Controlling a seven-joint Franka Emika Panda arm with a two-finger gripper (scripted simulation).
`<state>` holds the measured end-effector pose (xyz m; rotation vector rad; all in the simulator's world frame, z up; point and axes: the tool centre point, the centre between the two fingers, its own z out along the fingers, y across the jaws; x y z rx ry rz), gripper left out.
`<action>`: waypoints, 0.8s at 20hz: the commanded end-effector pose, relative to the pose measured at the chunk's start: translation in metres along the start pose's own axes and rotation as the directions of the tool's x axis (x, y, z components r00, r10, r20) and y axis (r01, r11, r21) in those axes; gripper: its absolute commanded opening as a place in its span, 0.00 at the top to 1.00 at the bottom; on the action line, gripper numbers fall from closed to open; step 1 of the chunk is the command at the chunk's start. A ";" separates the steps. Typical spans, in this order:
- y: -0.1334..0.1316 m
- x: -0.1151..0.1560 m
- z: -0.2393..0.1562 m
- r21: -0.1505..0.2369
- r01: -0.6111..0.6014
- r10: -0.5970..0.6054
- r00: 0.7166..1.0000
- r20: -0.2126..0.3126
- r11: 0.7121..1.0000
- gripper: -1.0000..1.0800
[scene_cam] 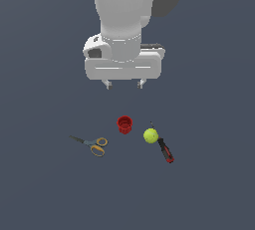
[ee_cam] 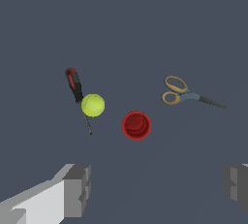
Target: Pick up a designated object from a clutter of objects.
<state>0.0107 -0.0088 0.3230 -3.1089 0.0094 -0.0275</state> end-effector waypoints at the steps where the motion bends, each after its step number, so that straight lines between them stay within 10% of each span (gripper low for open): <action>1: 0.000 0.000 0.000 0.000 0.000 0.000 1.000 0.000 1.000 0.04; 16: -0.033 -0.004 0.015 0.018 0.054 -0.055 0.998 0.033 0.998 0.04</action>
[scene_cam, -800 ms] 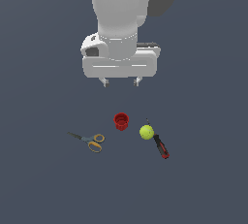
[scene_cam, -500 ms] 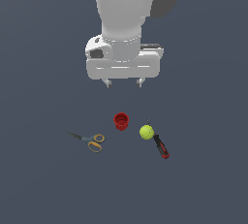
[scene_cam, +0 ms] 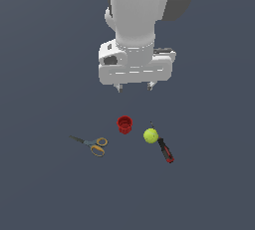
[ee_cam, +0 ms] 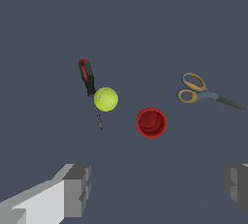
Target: Pick up a designated object from a clutter of objects.
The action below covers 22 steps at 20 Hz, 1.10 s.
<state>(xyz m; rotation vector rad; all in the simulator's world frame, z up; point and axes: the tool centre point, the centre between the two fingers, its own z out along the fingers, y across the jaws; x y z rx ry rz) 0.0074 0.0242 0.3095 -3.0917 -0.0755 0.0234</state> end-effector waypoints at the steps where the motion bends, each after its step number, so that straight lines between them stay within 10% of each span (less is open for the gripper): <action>1: 0.000 0.000 0.001 0.000 -0.003 0.003 1.000 0.000 1.000 0.04; 22: 0.030 0.005 0.137 -0.023 -0.327 0.327 0.945 -0.018 0.945 0.04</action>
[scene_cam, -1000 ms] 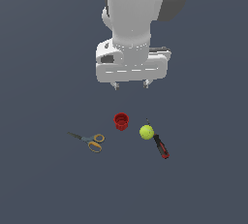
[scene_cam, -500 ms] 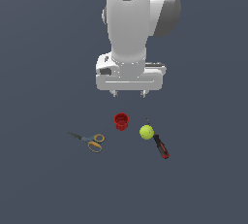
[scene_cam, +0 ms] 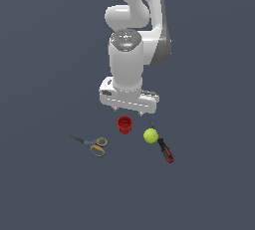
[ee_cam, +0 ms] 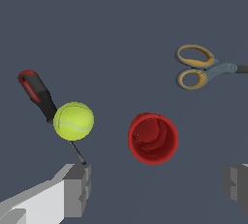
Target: Pick up a designated object from a clutter of objects.
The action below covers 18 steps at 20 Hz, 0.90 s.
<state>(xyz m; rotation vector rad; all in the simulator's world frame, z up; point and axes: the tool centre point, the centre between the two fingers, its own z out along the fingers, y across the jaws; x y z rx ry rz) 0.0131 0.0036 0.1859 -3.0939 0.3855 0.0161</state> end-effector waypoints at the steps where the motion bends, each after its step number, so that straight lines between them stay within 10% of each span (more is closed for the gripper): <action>1: 0.005 -0.001 0.023 -0.005 -0.058 0.058 0.998 -0.004 0.998 0.04; 18: 0.022 -0.012 0.087 -0.019 -0.216 0.215 0.976 -0.016 0.976 0.04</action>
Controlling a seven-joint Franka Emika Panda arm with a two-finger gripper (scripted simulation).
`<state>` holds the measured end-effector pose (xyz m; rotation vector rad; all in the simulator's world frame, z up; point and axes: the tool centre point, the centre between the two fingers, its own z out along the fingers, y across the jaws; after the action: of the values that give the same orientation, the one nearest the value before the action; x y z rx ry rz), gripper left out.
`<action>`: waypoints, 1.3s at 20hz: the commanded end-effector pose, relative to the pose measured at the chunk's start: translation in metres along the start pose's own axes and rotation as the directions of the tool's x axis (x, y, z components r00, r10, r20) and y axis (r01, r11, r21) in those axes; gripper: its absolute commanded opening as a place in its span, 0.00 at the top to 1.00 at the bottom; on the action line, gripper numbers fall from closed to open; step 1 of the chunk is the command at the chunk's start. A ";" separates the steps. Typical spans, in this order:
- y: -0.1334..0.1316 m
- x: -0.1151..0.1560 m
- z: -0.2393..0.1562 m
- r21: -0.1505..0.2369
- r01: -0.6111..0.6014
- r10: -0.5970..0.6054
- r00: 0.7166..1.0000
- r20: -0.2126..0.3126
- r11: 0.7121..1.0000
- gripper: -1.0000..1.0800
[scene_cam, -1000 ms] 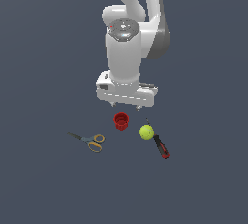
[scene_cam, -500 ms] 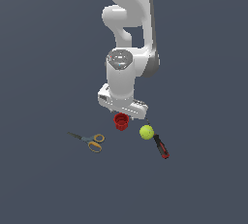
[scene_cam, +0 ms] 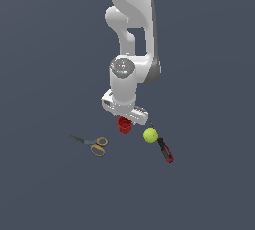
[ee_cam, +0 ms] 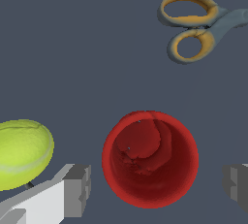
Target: Pick up a designated object from a clutter of objects.
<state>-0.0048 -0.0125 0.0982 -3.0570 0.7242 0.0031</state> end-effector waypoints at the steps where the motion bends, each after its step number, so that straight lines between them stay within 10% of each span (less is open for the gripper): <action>1: 0.000 0.000 0.000 0.000 0.000 0.000 1.000 -0.001 1.000 0.04; 18: 0.000 0.000 0.051 0.000 -0.004 0.004 1.000 -0.002 1.000 0.04; 19: 0.000 0.000 0.051 0.000 -0.004 0.004 1.000 -0.002 1.000 1.00; 26: 0.000 0.000 0.051 0.000 -0.004 0.004 1.000 -0.002 1.000 1.00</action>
<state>-0.0047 -0.0117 0.0485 -3.0551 0.7284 -0.0023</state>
